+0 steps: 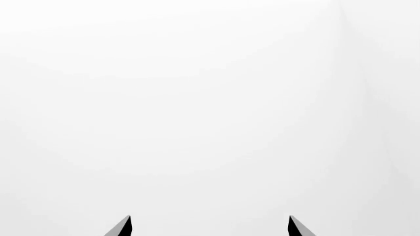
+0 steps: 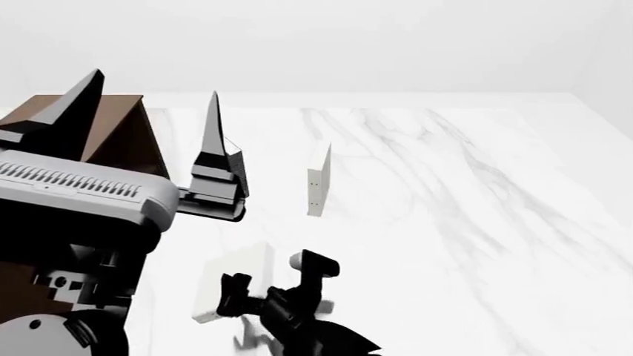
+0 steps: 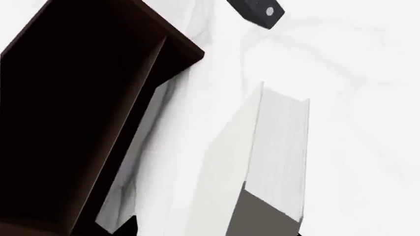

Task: Pick up the book on the right and place it under the cabinet shelf.

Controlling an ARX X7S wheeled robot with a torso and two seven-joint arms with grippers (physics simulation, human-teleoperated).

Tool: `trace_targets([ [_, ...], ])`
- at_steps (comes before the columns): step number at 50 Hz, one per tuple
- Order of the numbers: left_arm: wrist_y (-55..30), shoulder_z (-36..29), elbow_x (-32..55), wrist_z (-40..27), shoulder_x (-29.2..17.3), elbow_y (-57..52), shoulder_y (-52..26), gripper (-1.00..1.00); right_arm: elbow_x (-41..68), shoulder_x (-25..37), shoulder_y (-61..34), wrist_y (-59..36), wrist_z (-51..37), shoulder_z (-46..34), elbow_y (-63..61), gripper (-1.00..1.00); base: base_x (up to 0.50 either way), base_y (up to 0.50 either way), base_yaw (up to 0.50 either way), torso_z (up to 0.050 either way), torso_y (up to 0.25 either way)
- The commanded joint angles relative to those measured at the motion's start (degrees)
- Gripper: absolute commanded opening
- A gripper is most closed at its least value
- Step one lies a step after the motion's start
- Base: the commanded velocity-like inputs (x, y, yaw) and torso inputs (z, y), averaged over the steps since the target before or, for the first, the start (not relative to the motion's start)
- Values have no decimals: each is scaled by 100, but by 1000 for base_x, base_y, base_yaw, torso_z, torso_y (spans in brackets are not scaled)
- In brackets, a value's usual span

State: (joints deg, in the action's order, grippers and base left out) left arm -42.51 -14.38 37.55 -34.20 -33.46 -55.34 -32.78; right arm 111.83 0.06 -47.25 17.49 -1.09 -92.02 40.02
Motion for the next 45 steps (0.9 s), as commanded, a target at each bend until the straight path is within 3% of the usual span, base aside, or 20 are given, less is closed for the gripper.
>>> trace_targets([
  [1, -21, 24, 98, -71, -30, -52, -41, 100, -1197, -5, -199, 34, -621, 122, 59, 100, 0, 0, 0, 0, 0],
  [17, -12, -16, 156, -130, -44, -26, -122, 100, -2241, 39, -555, -369, -1668, 137, 99, 100, 0, 0, 0, 0, 1],
  [39, -95, -72, 316, -259, -69, -87, -285, 100, -2910, 1454, -1315, -684, -3340, -222, -2038, 100, 0, 0, 0, 0, 0],
  [45, 71, -90, 284, -217, -11, 67, -183, 100, -3137, 2032, -1763, -804, -3746, -253, -3104, 100, 0, 0, 0, 0, 0],
])
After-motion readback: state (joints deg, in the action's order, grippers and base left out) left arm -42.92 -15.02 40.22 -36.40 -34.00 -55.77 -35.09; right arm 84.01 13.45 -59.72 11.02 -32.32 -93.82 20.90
